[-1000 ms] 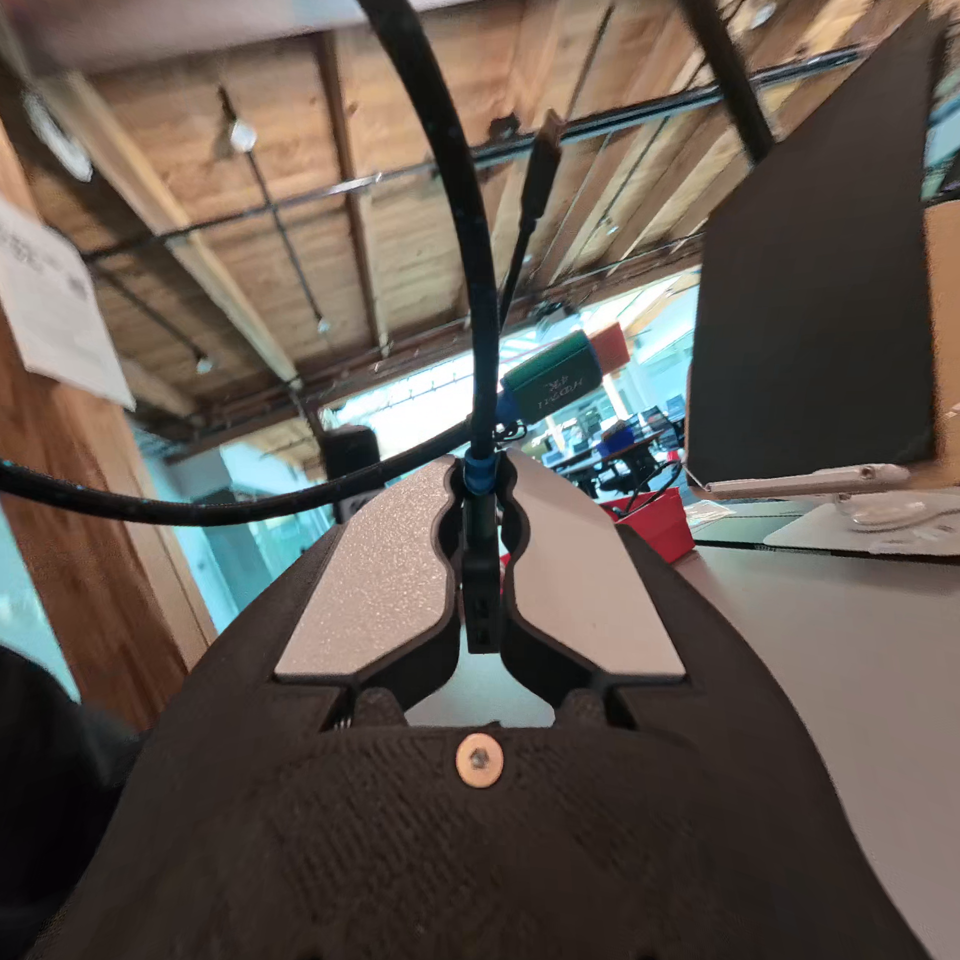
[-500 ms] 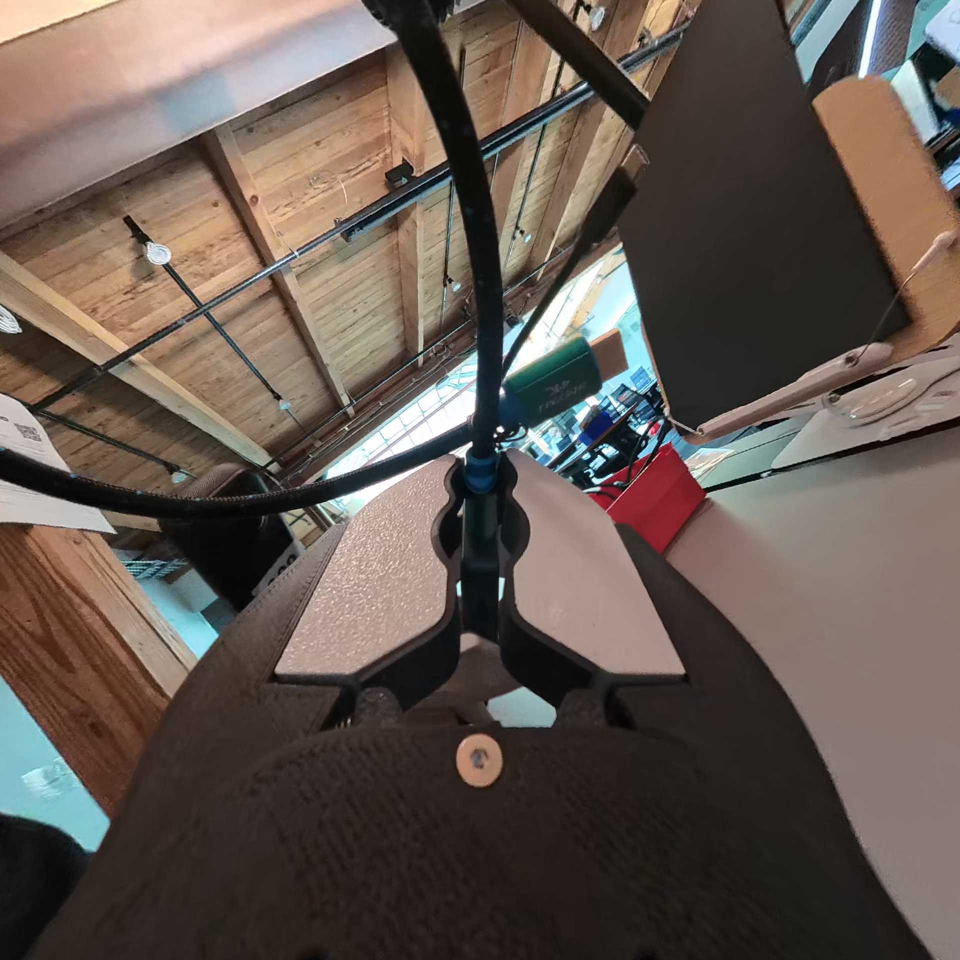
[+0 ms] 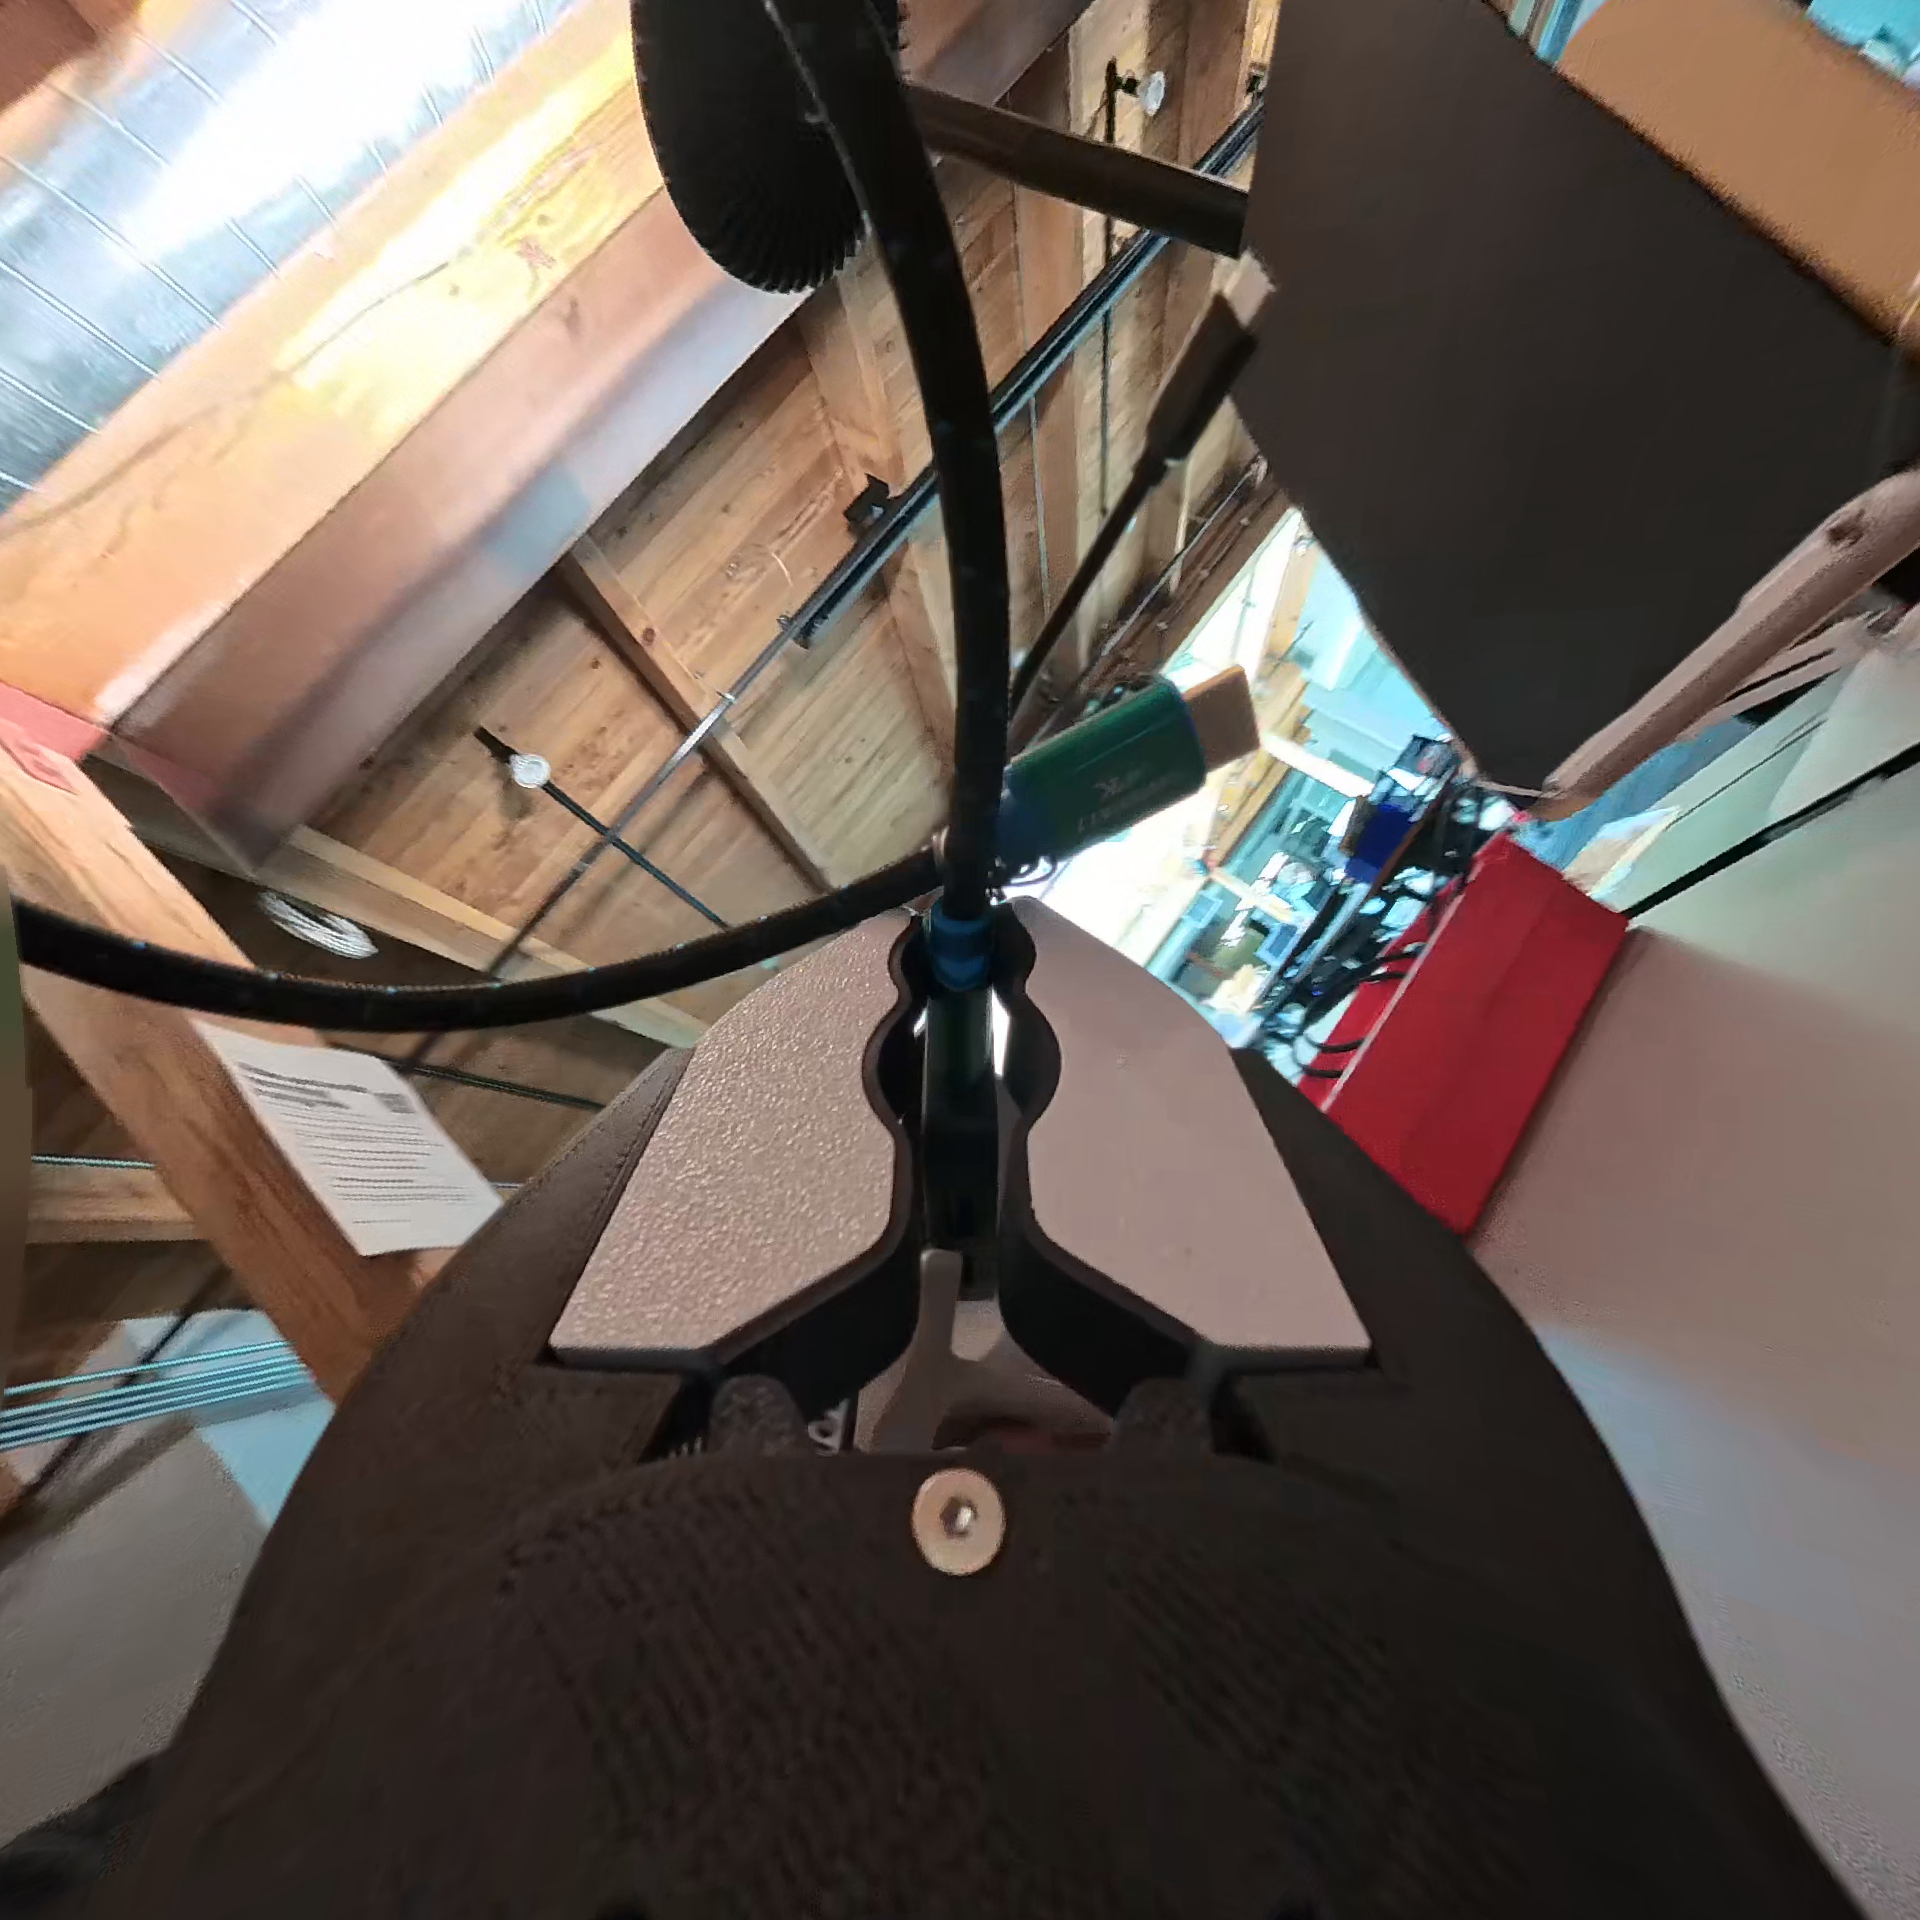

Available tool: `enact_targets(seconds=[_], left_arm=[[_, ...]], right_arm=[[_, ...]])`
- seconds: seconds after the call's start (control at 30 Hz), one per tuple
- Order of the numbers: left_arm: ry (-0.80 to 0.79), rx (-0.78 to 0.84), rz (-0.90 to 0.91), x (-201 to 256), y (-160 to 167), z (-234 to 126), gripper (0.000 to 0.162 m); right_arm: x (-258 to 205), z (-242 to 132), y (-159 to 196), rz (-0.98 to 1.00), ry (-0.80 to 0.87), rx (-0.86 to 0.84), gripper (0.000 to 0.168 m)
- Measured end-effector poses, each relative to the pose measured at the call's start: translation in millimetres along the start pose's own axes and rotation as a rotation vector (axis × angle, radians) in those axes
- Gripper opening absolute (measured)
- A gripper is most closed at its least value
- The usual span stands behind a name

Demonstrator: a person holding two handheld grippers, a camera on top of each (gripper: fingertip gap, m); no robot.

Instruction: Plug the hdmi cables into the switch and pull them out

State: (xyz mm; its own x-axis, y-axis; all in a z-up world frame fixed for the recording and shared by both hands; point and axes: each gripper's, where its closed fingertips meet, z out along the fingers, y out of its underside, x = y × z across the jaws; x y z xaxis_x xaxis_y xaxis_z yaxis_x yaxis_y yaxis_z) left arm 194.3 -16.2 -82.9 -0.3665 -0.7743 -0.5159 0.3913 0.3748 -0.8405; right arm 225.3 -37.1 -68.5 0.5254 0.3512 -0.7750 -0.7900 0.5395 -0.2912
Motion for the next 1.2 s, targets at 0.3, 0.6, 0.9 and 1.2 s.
enact_targets(seconds=[0.3,0.6,0.9,1.2], left_arm=[[-0.051,0.114,0.096,-3.8,-16.6,-9.9,0.072],[0.025,0.18,-0.472,-33.6,-29.7,-20.1,0.072],[0.129,0.4,-0.871,-59.1,-32.8,-42.9,0.072],[0.056,0.404,-0.961,-80.5,-15.4,-49.8,0.072]], right_arm=[[-0.2,3.8,9.5,0.181,-0.085,-0.009,0.011],[-18.6,9.1,28.8,-0.132,-0.166,-0.244,0.023],[-29.3,6.1,36.7,-0.465,-0.235,-0.28,0.015],[8.6,-11.1,33.6,-0.497,-0.046,-0.536,0.049]])
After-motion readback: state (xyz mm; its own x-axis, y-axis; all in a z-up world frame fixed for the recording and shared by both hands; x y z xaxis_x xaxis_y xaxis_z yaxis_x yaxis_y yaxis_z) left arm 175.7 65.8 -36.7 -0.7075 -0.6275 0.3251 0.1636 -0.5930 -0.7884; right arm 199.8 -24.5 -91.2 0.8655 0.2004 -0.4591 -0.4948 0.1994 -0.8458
